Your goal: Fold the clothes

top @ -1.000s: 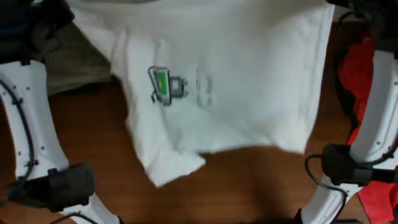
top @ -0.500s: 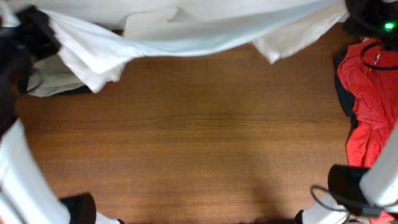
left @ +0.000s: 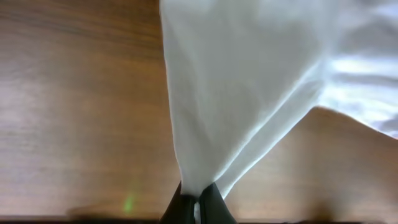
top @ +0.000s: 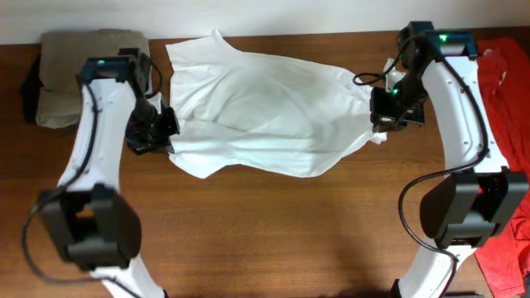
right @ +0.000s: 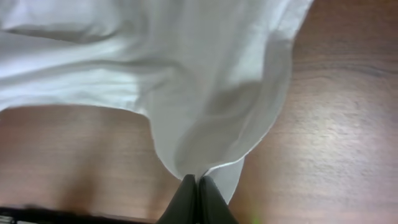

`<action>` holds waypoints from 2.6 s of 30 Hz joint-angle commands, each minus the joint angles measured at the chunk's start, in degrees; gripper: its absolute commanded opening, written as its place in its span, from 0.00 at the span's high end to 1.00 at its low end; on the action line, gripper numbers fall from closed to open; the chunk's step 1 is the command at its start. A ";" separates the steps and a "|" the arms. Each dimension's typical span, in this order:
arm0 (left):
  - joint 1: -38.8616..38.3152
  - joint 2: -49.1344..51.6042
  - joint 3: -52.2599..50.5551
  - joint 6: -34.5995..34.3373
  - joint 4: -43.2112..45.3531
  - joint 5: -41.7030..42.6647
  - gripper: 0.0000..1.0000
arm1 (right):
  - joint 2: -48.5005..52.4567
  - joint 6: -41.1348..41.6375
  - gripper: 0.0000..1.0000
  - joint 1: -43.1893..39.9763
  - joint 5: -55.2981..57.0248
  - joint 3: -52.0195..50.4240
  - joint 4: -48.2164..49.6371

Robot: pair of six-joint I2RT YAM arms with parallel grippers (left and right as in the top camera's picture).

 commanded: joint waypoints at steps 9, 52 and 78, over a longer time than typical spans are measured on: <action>-0.17 -26.01 -25.29 0.87 1.70 6.43 1.00 | -7.48 4.15 0.96 -3.80 9.55 -11.91 4.42; -0.76 -19.67 -40.89 -7.52 57.88 -0.72 0.96 | -19.74 -1.16 0.73 -13.49 -4.55 -32.89 22.75; 4.42 3.34 -40.68 -5.55 82.73 -14.58 0.99 | -16.81 -0.96 0.68 -5.38 -5.09 -36.22 25.33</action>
